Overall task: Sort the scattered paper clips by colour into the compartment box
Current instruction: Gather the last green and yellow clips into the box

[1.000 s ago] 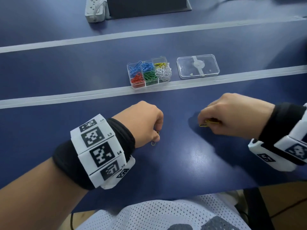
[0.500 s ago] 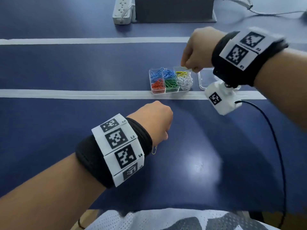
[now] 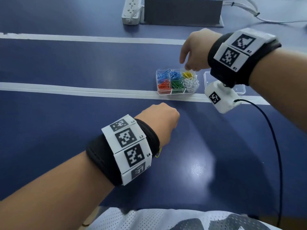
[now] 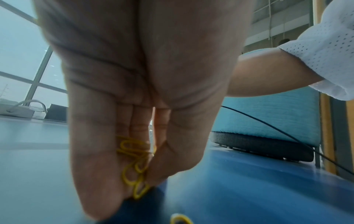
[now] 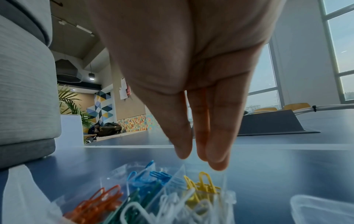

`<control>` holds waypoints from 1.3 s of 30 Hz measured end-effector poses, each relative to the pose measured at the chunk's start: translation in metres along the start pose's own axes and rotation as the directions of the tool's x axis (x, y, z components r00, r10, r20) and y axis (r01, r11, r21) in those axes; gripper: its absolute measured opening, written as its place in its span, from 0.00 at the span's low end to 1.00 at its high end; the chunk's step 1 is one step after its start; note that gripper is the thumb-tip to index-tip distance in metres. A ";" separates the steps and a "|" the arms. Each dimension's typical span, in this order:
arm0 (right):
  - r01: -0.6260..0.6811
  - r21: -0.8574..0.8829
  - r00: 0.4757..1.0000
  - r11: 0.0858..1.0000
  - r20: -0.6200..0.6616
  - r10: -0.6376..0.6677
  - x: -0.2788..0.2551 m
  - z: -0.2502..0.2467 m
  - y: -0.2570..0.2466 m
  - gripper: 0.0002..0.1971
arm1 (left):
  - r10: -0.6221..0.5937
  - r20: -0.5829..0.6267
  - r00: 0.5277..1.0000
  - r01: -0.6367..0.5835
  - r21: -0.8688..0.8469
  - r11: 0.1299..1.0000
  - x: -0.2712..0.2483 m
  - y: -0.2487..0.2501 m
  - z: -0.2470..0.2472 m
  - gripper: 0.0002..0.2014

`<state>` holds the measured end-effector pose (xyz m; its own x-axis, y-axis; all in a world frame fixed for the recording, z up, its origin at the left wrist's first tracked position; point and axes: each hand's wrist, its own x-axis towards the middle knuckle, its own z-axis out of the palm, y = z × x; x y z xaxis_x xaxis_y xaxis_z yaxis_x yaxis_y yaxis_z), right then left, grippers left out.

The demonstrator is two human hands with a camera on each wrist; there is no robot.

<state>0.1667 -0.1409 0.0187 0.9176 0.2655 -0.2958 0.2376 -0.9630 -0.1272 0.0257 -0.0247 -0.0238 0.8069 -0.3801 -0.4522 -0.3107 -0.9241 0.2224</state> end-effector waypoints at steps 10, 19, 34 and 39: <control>0.068 0.036 0.992 0.997 -0.109 -0.064 -0.031 0.010 0.017 0.08 | -0.111 0.111 0.988 0.132 -0.200 0.971 -0.022 -0.018 0.000 0.14; 0.169 0.041 0.983 0.985 -0.077 -0.166 -0.092 0.039 0.031 0.09 | -0.150 0.011 0.989 0.150 -0.099 0.984 -0.032 -0.008 0.013 0.06; 0.073 0.104 0.991 0.992 0.103 -0.083 -0.146 0.081 0.077 0.18 | -0.111 0.006 0.994 0.110 0.057 0.992 -0.012 -0.009 -0.002 0.03; 0.139 0.087 0.979 0.986 0.140 -0.151 -0.136 0.077 0.063 0.17 | -0.086 0.037 0.996 0.088 -0.061 0.994 -0.007 -0.016 -0.009 0.03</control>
<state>0.0325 -0.2342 -0.0216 0.8175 0.4113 -0.4032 0.3346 -0.9089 -0.2487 0.0297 -0.0069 -0.0160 0.8114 -0.3003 -0.5015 -0.2071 -0.9500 0.2338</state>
